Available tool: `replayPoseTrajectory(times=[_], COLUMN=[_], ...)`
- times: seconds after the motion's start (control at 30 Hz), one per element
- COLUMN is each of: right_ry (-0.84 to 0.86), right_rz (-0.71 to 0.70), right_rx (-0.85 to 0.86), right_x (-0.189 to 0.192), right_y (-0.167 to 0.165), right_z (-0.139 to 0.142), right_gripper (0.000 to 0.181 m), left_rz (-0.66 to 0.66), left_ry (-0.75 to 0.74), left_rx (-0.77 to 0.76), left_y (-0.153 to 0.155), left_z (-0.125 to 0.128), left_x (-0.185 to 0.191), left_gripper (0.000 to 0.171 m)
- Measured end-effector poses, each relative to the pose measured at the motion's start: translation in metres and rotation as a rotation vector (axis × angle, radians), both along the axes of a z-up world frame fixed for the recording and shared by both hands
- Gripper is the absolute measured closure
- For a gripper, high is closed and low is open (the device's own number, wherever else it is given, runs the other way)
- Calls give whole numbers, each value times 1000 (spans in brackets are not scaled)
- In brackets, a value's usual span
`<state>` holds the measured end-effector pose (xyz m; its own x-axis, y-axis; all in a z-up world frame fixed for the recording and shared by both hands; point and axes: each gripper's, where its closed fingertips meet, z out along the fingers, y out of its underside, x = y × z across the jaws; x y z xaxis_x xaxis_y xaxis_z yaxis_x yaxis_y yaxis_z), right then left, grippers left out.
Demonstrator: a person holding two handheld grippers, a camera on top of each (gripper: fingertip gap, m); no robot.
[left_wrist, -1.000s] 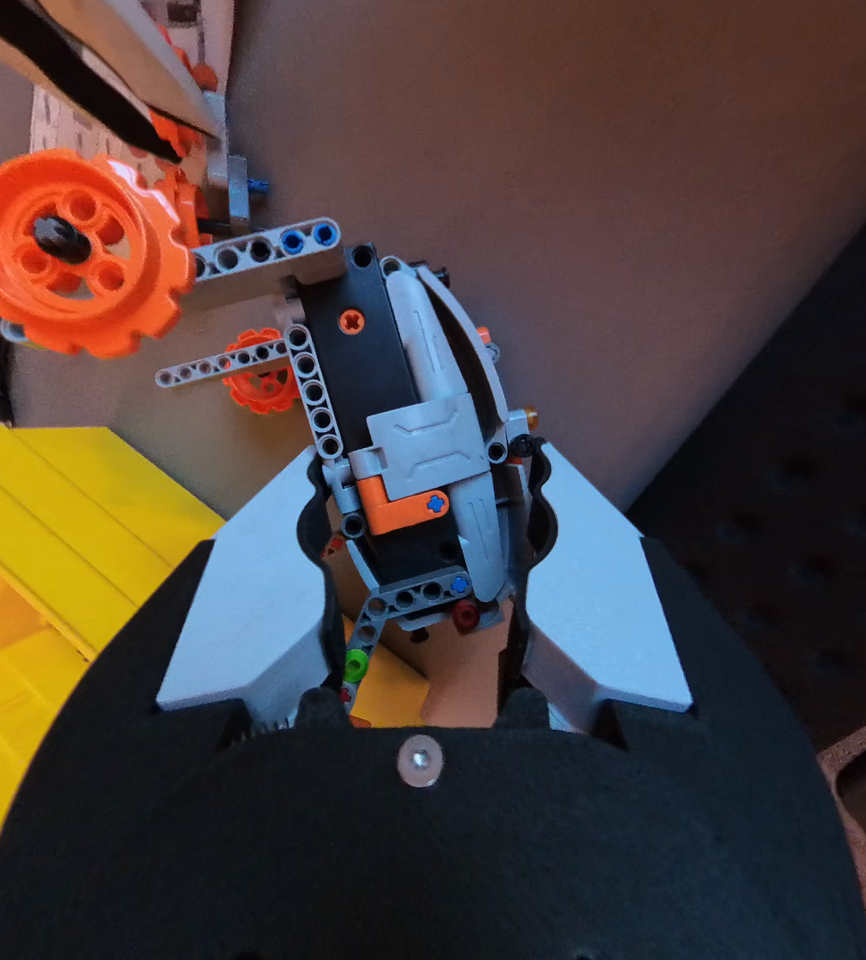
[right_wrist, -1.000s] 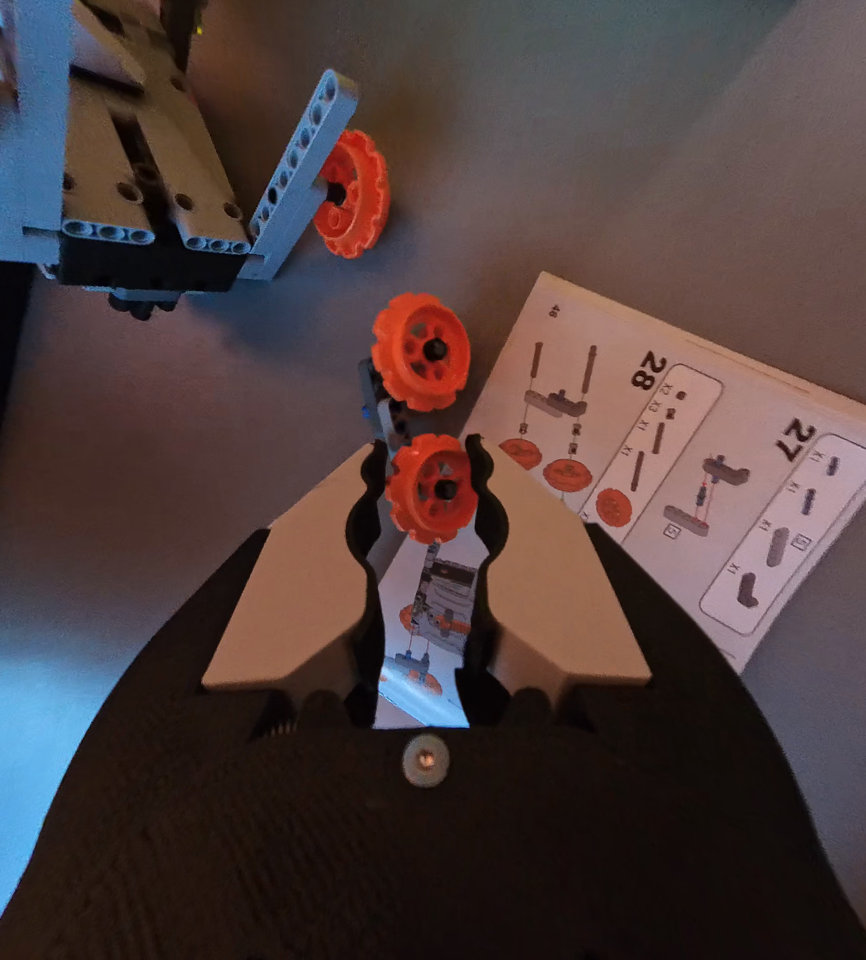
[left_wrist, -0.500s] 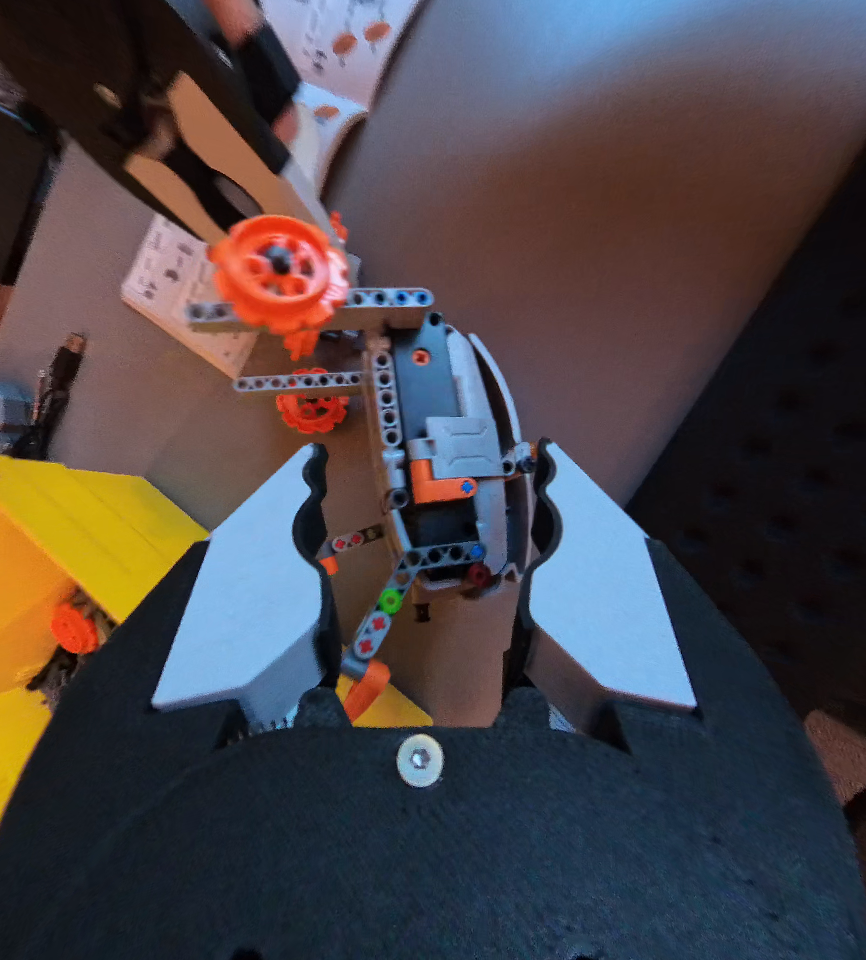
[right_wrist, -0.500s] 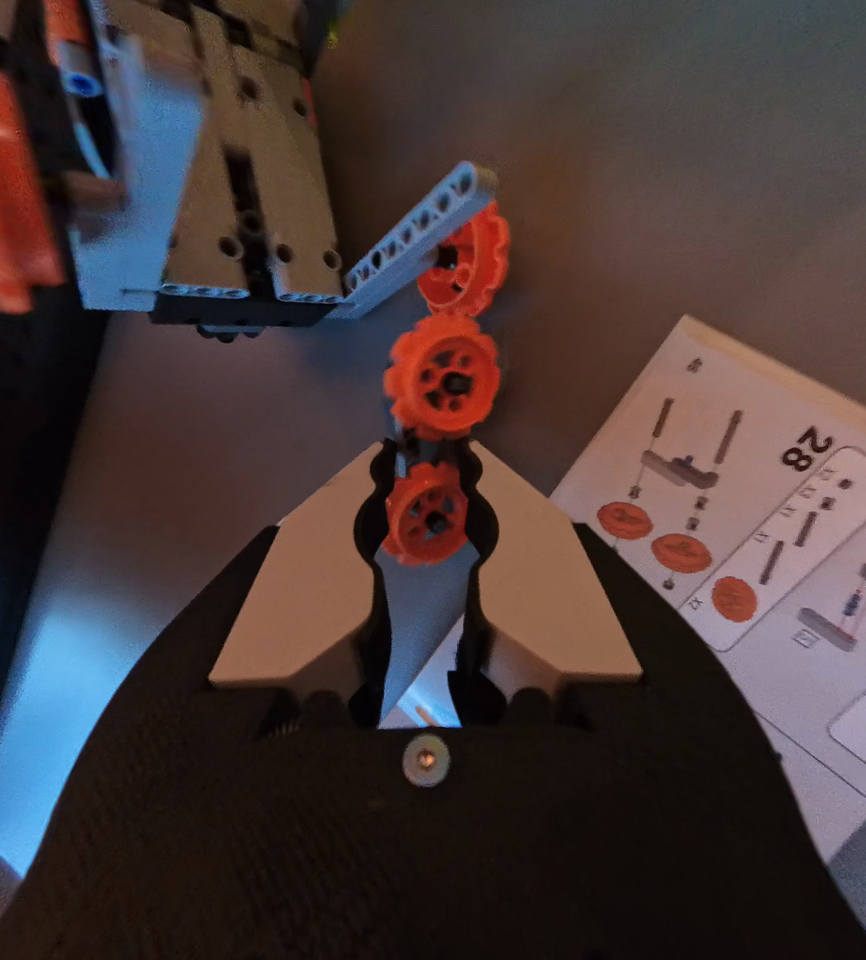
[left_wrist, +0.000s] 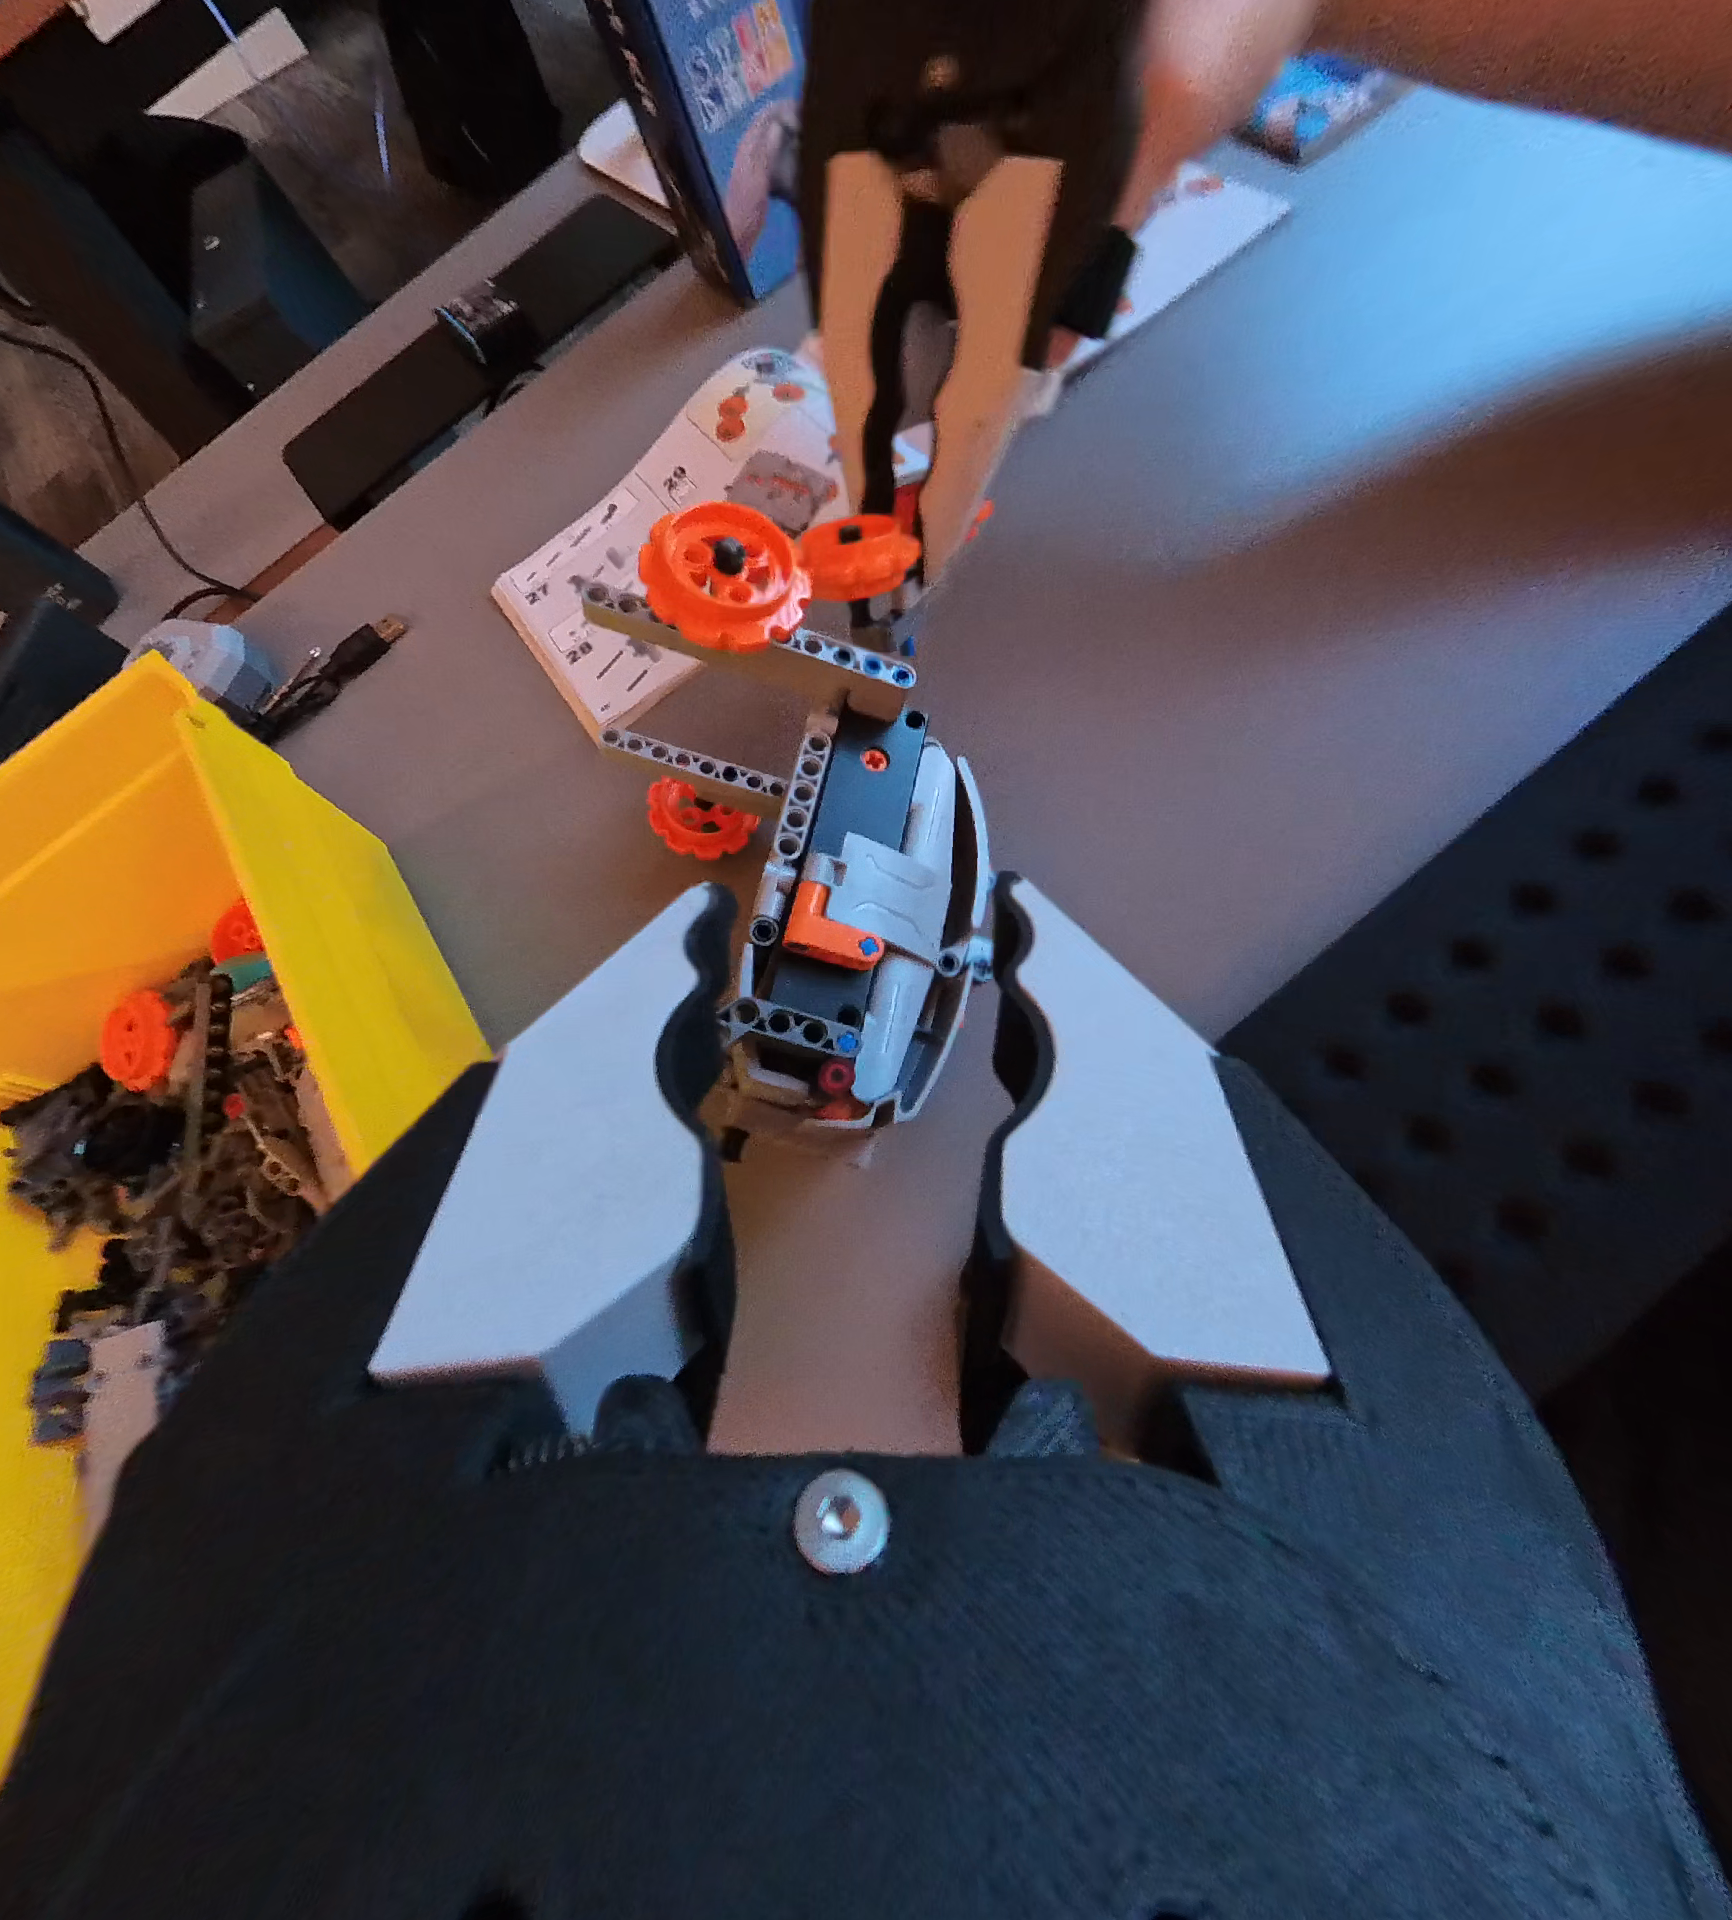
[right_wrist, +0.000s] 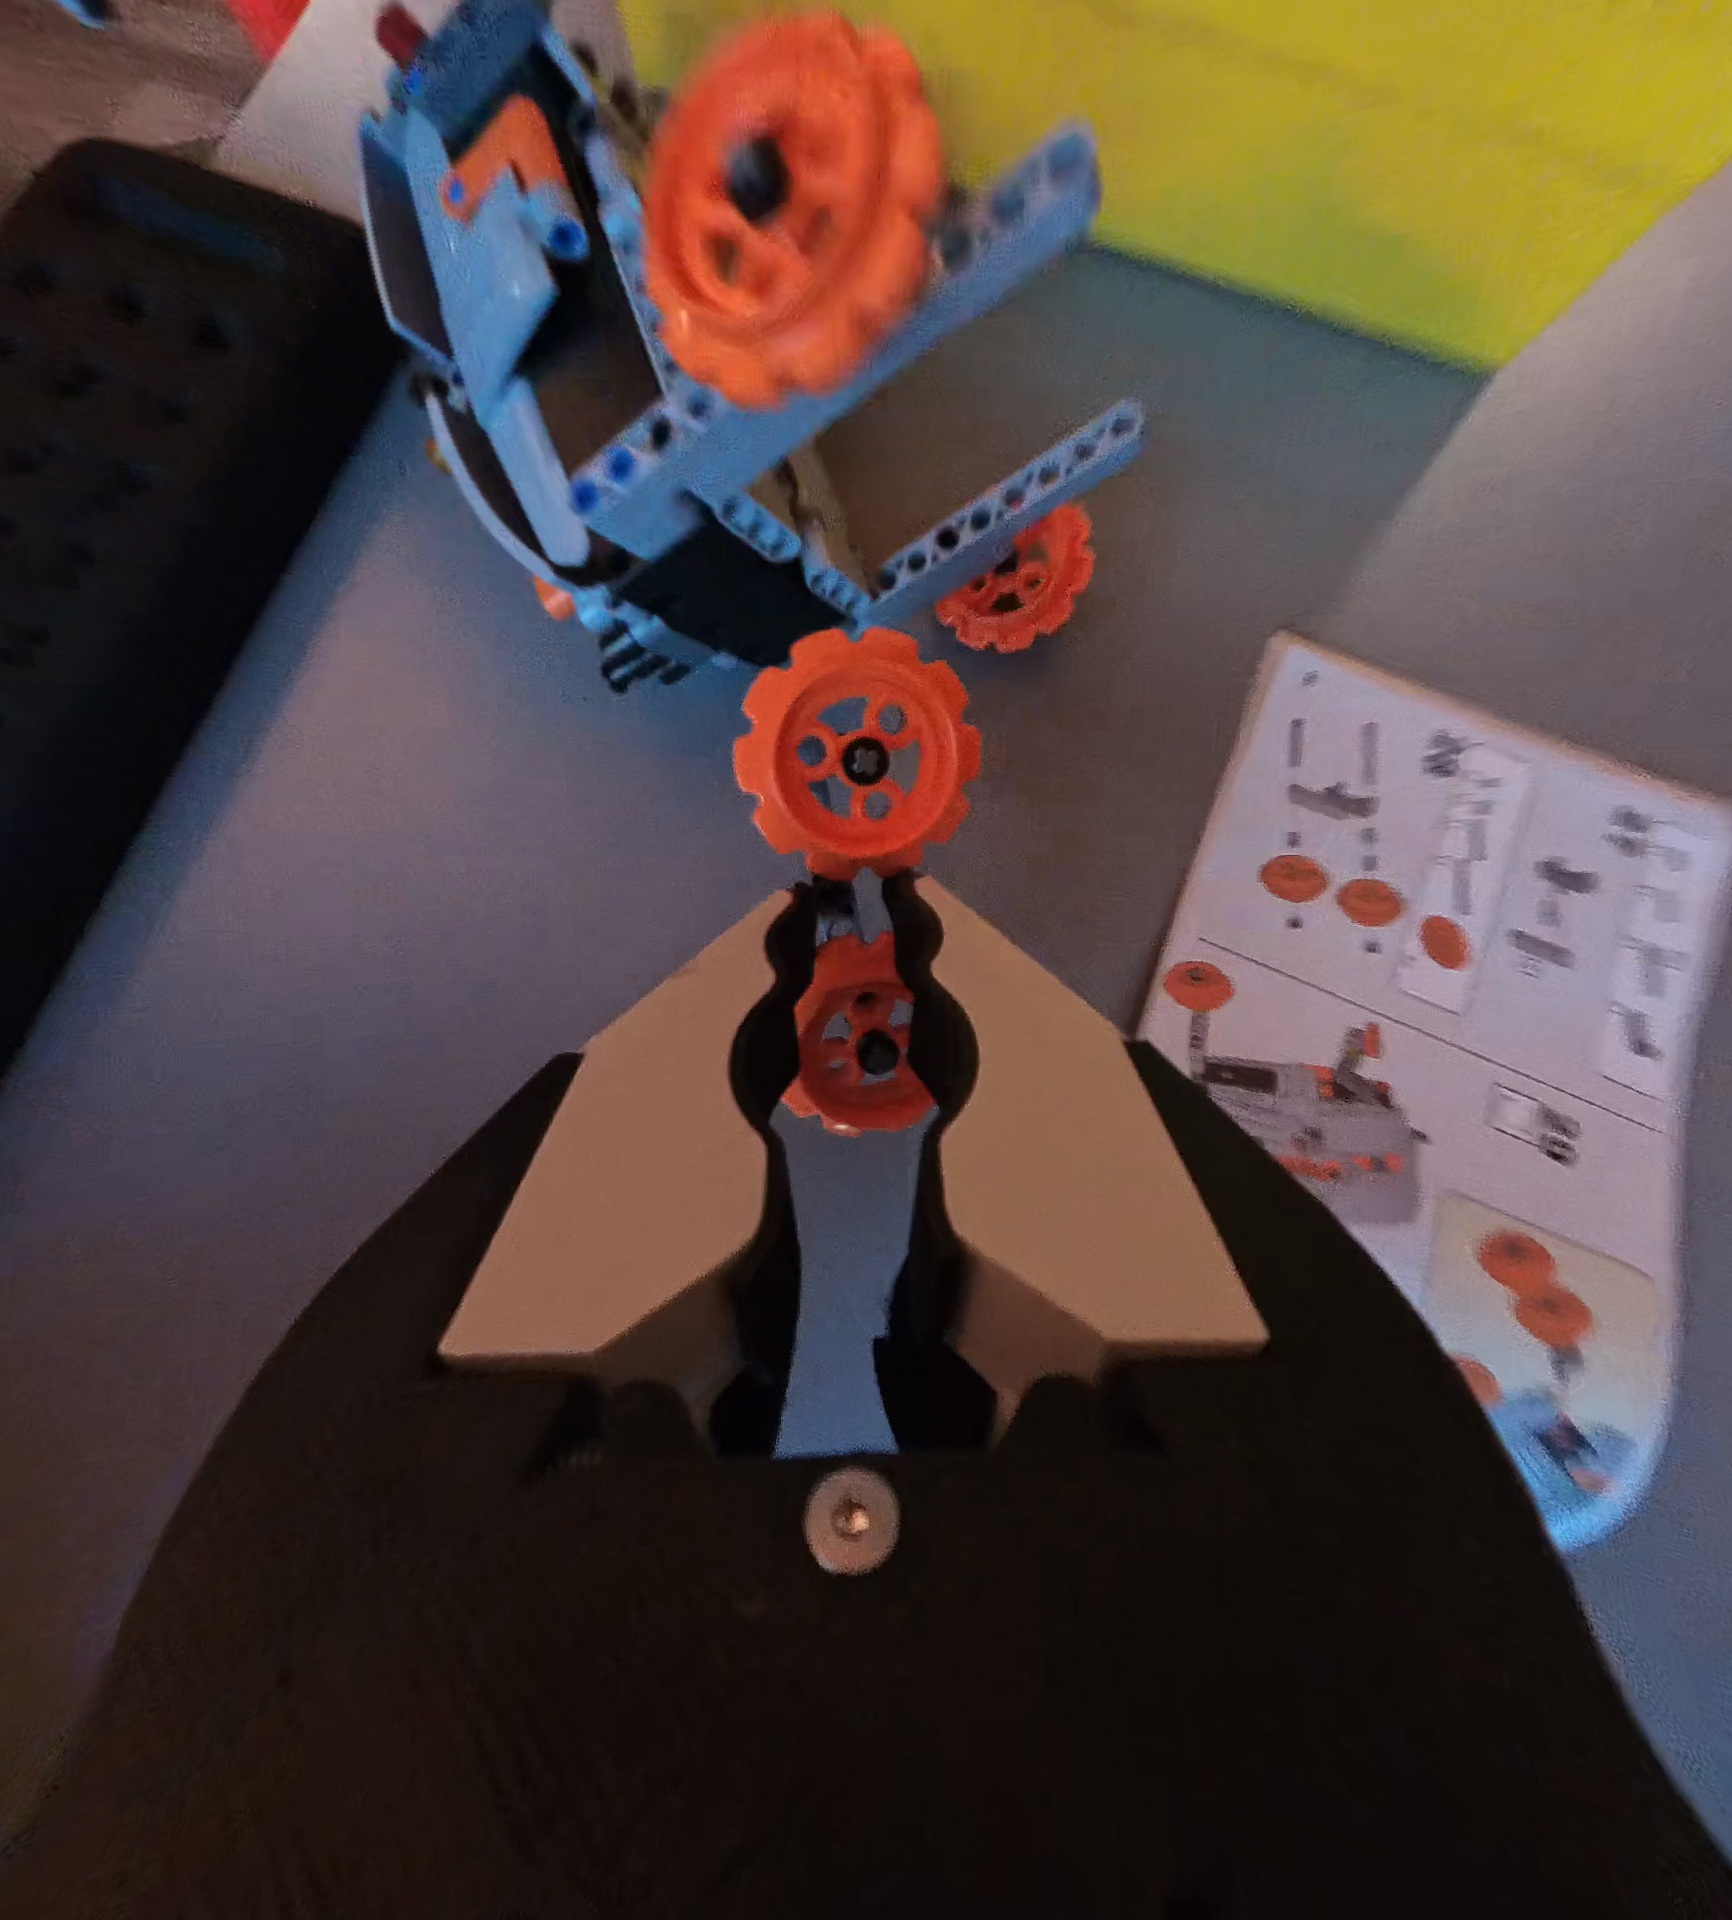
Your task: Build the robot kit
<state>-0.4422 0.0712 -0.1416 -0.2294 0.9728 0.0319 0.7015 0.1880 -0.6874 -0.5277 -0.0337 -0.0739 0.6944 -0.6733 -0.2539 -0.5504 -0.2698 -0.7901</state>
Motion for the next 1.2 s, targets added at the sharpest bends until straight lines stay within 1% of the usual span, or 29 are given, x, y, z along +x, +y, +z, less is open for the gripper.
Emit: replayPoseTrajectory(times=[0.13, 0.2, 0.27, 0.3, 0.33, 0.37, 0.4, 0.43, 0.47, 0.5, 0.53, 0.6, 0.67, 0.73, 0.77, 0.8, 0.83, 0.87, 0.9, 0.97, 1.0, 1.07, 1.1, 1.13, 1.17, 1.2], right_ry=[203, 231, 237, 236, 242, 252, 265, 275, 278, 284, 285, 255, 199, 167, 172, 170, 159, 139, 104, 60, 55, 36, 17, -9, -22, -3], right_rz=[-119, -144, -163, -196, -220, -248, -269, -283, -302, -313, -320, -342, -363, -294, -246, -233, -181, -106, -28, 124, 182, 229, 253, 282, 306, 316], right_rx=[259, 385, 451, 465, 446, 404, 354, 313, 295, 285, 259, 233, 289, 258, 250, 278, 310, 349, 411, 526, 544, 569, 591, 610, 630, 647], right_x=[-1, -3, -5, -5, -6, -7, -9, -10, -11, -12, -13, -16, -12, -10, -8, -5, -4, -4, -4, -7, -11, -21, -24, -25, -26, -29], right_y=[-33, -55, -72, -75, -79, -81, -82, -82, -78, -75, -74, -72, -68, -87, -97, -99, -104, -109, -111, -112, -114, -111, -109, -107, -107, -108], right_z=[38, 44, 45, 46, 47, 48, 50, 50, 49, 49, 47, 42, 33, 22, 19, 17, 14, 8, 1, -12, -15, -15, -18, -22, -26, -27], right_gripper=[167, 167, 167, 167, 167, 167, 167, 168, 178, 181, 181, 181, 181, 181, 181, 180, 166, 148, 146, 146, 147, 147, 145, 147, 158, 160], left_rz=[43, 46, 65, 69, 76, 91, 101, 96, 77, 52, 40, 38, 37, 18, 9, 9, 16, 30, 40, 34, 23, 22, 15, -2, -18, -31], left_ry=[-143, -276, -369, -384, -374, -350, -324, -311, -305, -293, -271, -219, -208, -242, -254, -258, -251, -234, -212, -168, -143, -111, -112, -125, -147, -177], left_rx=[-5, 2, 25, 33, 37, 41, 51, 65, 77, 83, 90, 89, 23, -31, -36, -30, -24, -29, -39, -46, -42, -27, -31, -41, -53, -67], left_y=[7, 6, 7, 7, 7, 7, 8, 7, 6, 6, 8, 18, 21, 13, 7, 1, -3, -7, -11, -17, -20, -24, -27, -32, -36, -39], left_z=[1, 10, 21, 24, 24, 22, 21, 22, 23, 24, 24, 26, 23, 18, 13, 7, 0, -8, -16, -29, -34, -41, -43, -46, -47, -48], left_x=[7, 14, 13, 12, 9, 4, 0, -2, -1, 0, -1, -6, -5, 3, 5, 5, 4, 2, 1, 4, 6, 9, 11, 15, 20, 26], left_gripper=[142, 146, 151, 148, 140, 128, 124, 127, 131, 140, 145, 143, 139, 137, 137, 136, 137, 137, 138, 138, 137, 136, 137, 138, 138, 139])
